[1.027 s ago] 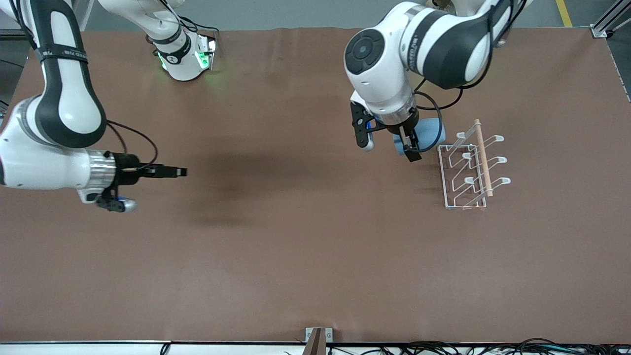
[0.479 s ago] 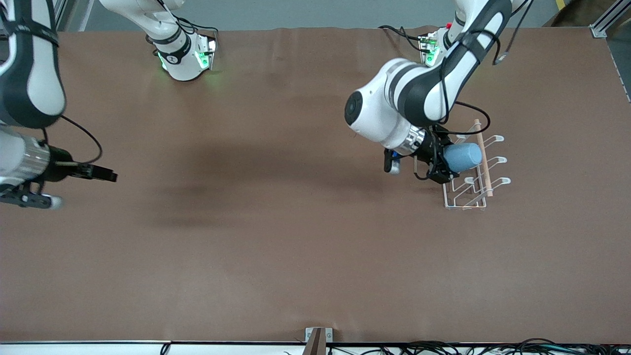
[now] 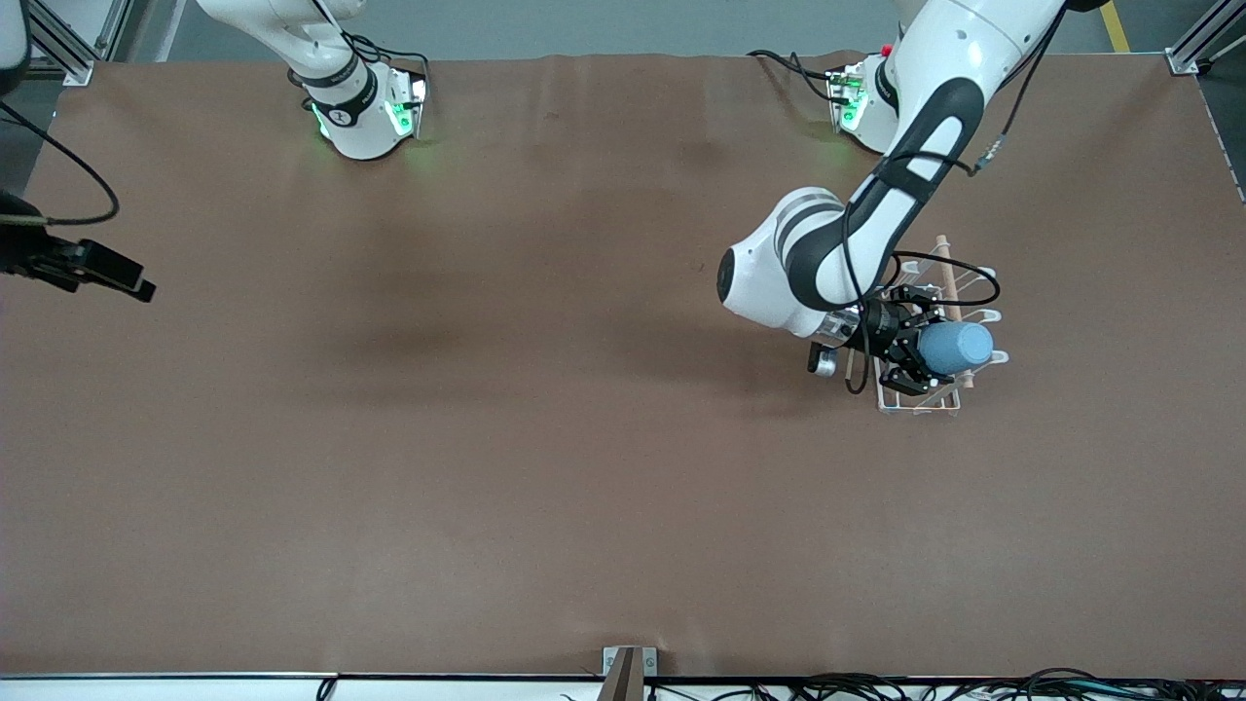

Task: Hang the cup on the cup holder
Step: 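Move the cup to the wire rack while the right gripper withdraws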

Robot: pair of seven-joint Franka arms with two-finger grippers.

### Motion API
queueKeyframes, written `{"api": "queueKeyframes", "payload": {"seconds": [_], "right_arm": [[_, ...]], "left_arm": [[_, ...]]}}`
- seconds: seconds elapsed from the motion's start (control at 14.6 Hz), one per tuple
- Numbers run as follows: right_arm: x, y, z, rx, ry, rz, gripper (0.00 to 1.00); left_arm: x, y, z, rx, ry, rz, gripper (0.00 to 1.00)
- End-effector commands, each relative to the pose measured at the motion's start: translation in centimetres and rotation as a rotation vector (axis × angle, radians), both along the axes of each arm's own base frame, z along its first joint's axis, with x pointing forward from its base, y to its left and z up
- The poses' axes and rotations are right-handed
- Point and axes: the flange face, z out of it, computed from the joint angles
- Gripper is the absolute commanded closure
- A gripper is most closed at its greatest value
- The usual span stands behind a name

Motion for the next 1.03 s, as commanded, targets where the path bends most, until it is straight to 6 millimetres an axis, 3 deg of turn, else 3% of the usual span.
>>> {"api": "queueKeyframes", "payload": {"seconds": [0.0,0.27,0.41,0.55,0.75,0.96], "right_arm": [[-0.3,-0.1,2.3,-0.022,-0.010,-0.015,0.00],[-1.8,0.0,4.7,-0.052,0.049,-0.016,0.00],[-1.5,-0.2,4.7,-0.052,0.040,-0.022,0.00],[-1.4,-1.8,4.7,-0.048,0.031,-0.041,0.00],[-1.1,-3.0,4.6,-0.045,0.000,-0.060,0.00],[-1.0,-2.4,4.2,-0.057,-0.002,-0.036,0.00]], "left_arm": [[-0.7,0.7,-1.7,0.072,-0.013,-0.032,0.96],[-1.7,0.9,-5.9,0.098,-0.060,0.006,0.89],[-1.7,1.2,-7.4,0.102,-0.096,0.048,0.61],[-1.7,1.8,-7.3,0.103,-0.151,0.099,0.30],[-0.9,1.6,-6.2,0.067,-0.164,0.155,0.15],[0.1,1.2,-4.6,0.032,-0.173,0.193,0.01]]}}
